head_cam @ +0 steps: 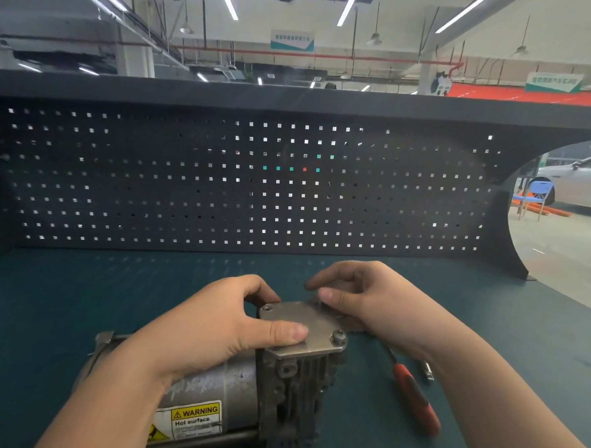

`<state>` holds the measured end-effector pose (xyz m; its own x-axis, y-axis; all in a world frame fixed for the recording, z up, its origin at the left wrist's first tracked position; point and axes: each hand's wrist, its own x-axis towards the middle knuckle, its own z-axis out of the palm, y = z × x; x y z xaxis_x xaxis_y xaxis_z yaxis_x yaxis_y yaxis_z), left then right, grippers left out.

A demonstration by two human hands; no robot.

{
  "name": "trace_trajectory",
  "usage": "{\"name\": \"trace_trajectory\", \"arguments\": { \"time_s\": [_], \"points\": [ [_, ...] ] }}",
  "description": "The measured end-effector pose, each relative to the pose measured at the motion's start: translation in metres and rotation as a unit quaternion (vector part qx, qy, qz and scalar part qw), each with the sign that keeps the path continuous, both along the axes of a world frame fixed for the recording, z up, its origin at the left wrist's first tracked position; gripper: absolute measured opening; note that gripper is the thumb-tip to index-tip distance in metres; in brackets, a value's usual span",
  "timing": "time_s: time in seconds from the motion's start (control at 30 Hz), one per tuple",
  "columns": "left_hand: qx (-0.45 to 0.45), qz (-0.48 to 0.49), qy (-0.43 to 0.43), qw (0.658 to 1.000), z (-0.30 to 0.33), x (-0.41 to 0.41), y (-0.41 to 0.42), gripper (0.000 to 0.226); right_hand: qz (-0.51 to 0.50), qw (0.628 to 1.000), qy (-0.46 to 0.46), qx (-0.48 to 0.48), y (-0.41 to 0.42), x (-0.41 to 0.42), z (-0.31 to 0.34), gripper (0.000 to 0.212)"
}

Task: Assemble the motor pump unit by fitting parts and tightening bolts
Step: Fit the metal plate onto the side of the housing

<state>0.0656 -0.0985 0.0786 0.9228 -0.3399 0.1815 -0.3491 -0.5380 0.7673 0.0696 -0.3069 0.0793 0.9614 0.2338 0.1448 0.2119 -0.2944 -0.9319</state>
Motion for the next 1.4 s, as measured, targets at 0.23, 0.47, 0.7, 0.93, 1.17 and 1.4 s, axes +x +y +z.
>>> {"name": "trace_trajectory", "arguments": {
  "time_s": [0.23,0.47,0.7,0.93,1.17,1.4],
  "points": [
    [0.002,0.0,0.001,1.0,0.0,0.001,0.001,0.057,-0.069,0.989,-0.083,-0.102,0.004,0.001,0.0,0.022],
    [-0.002,-0.006,0.002,1.0,0.0,0.001,0.001,0.06,-0.021,0.997,-0.035,-0.068,0.003,0.002,-0.003,0.023],
    [-0.005,-0.01,0.006,1.0,0.001,0.0,0.0,0.059,0.012,1.0,0.005,0.021,-0.002,0.003,-0.002,0.007],
    [-0.008,-0.009,0.01,1.0,0.0,0.0,0.001,0.059,0.026,0.998,0.026,0.055,-0.003,0.002,0.0,0.028],
    [0.001,-0.005,0.01,1.0,0.001,-0.001,0.0,0.056,-0.028,0.999,-0.024,0.017,0.004,0.002,-0.003,0.027],
    [-0.002,-0.005,0.014,1.0,0.001,-0.002,0.0,0.057,0.019,1.0,-0.005,0.019,-0.003,0.003,-0.001,0.005]
  ]
}}
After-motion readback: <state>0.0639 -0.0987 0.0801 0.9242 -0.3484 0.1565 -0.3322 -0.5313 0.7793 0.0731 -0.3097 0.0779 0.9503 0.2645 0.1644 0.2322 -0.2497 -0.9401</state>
